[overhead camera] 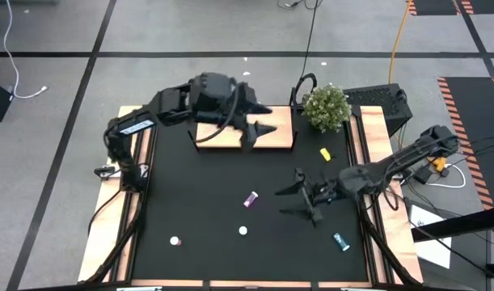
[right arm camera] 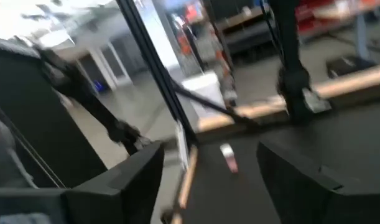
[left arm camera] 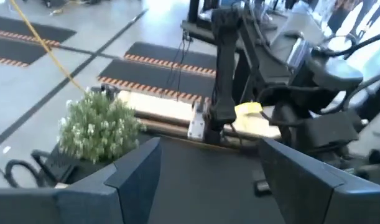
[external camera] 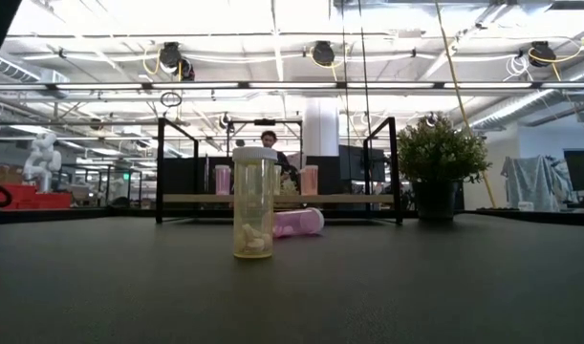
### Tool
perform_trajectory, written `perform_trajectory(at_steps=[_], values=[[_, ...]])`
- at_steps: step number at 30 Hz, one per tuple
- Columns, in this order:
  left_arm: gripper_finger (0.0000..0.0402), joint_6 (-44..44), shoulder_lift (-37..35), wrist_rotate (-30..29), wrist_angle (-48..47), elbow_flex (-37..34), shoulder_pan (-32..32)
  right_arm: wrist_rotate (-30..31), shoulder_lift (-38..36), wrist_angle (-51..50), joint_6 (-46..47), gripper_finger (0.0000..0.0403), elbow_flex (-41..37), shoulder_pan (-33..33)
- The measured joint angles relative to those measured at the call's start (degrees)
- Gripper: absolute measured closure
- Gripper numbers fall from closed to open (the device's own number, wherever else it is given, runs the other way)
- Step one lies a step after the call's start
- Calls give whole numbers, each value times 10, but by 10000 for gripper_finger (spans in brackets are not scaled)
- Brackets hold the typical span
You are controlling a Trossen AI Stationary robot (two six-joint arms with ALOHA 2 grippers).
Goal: Pick and place medicine bottles onto shelf by color
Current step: Put the pink medicine bottle on the shelf aligned with the other pink medicine bottle
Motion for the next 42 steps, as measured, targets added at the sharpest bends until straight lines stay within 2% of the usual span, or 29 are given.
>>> perform_trajectory(at_steps=[2, 5, 11, 13, 17, 21, 26, 31, 36, 38, 42], values=[[131, 9, -6, -16, -16, 1, -21, 30, 20, -29, 8, 163, 6, 16], [131, 17, -20, -28, -89, -2, -58, 57, 61, -20, 17, 183, 13, 33], [131, -21, -49, -102, -236, -10, -138, 66, 161, -7, 102, 192, 51, 46], [131, -49, -64, -138, -286, -25, -173, 66, 205, -7, 137, 193, 76, 50], [131, -108, -119, -193, -306, -102, -256, 61, 301, -23, 202, 193, 135, 56], [131, -186, -181, -244, -287, -220, -337, 63, 370, -25, 231, 193, 183, 64], [131, -291, -243, -248, -240, -360, -422, 83, 398, -91, 274, 193, 223, 81], [131, -429, -269, -248, -237, -442, -486, 121, 389, -173, 318, 193, 252, 96], [131, -548, -273, -272, -221, -497, -527, 159, 385, -204, 333, 193, 256, 93], [131, -566, -272, -290, -182, -529, -538, 170, 384, -244, 325, 193, 256, 93], [131, -544, -272, -297, -22, -609, -544, 160, 385, -315, 323, 193, 253, 90]])
